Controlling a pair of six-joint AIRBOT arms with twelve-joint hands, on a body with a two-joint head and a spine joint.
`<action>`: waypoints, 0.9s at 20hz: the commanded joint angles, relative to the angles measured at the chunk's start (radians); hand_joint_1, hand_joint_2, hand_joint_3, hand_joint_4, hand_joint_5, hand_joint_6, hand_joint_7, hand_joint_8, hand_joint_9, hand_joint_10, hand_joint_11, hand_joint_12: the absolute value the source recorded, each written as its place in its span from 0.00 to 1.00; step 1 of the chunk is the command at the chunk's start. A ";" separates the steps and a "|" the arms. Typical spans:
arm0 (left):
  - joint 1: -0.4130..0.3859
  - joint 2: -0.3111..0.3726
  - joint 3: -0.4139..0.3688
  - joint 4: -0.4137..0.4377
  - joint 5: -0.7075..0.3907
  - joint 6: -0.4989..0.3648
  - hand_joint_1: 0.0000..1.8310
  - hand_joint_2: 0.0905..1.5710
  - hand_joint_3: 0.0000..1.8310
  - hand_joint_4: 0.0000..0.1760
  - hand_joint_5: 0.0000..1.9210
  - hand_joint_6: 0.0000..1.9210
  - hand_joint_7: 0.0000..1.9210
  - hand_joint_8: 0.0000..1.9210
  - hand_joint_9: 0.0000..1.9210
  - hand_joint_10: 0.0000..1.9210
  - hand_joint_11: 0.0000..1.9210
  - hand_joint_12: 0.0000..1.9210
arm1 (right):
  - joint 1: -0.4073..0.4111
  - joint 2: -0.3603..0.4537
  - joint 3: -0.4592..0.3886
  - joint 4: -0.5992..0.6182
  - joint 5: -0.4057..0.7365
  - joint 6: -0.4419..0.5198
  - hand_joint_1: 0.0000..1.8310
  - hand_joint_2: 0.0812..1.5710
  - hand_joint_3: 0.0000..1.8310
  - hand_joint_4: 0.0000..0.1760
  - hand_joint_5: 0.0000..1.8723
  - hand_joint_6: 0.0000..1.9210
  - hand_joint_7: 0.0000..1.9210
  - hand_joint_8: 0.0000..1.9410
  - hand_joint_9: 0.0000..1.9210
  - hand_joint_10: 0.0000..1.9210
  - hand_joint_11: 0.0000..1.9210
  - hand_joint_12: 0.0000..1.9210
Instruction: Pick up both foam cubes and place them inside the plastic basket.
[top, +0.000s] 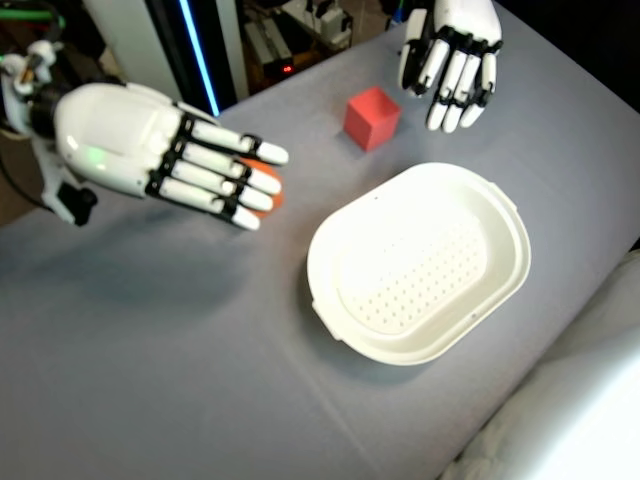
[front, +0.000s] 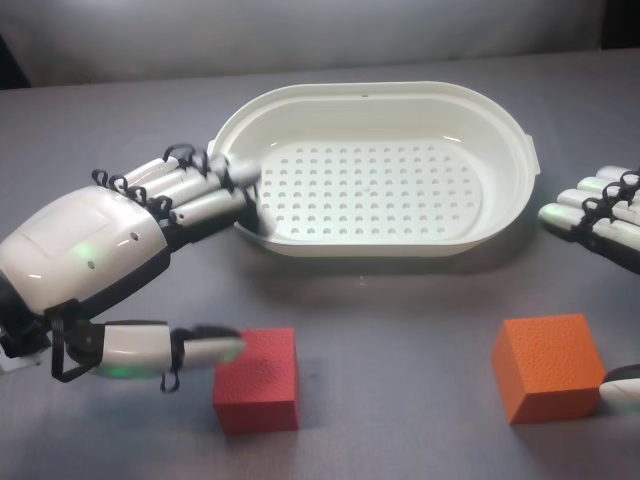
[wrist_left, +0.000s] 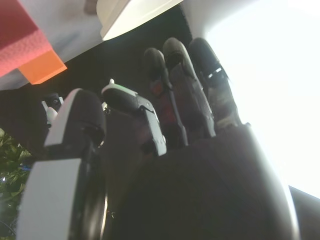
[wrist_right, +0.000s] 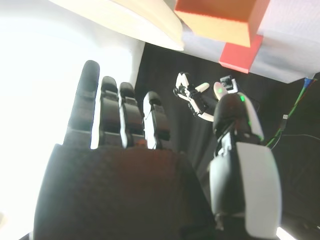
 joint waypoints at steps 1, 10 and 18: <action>-0.005 -0.003 0.007 -0.012 -0.114 -0.009 0.31 0.62 0.01 0.50 0.00 0.00 0.00 0.00 0.00 0.00 0.00 0.00 | 0.010 -0.001 0.003 0.011 0.108 0.003 0.23 0.69 0.01 0.00 0.00 0.00 0.00 0.00 0.00 0.00 0.00 0.00; 0.027 -0.031 -0.003 0.075 -0.062 -0.105 0.32 0.61 0.00 0.51 0.00 0.00 0.00 0.00 0.00 0.00 0.00 0.00 | 0.004 -0.043 0.008 0.002 0.055 0.016 0.27 0.68 0.00 0.00 0.00 0.00 0.00 0.00 0.00 0.00 0.00 0.00; 0.041 -0.114 0.043 0.086 0.038 -0.152 0.43 0.61 0.00 0.34 0.00 0.00 0.04 0.01 0.08 0.02 0.00 0.43 | 0.045 -0.156 0.097 0.012 -0.092 0.045 0.36 0.66 0.00 0.00 0.00 0.00 0.00 0.00 0.02 0.01 0.02 0.01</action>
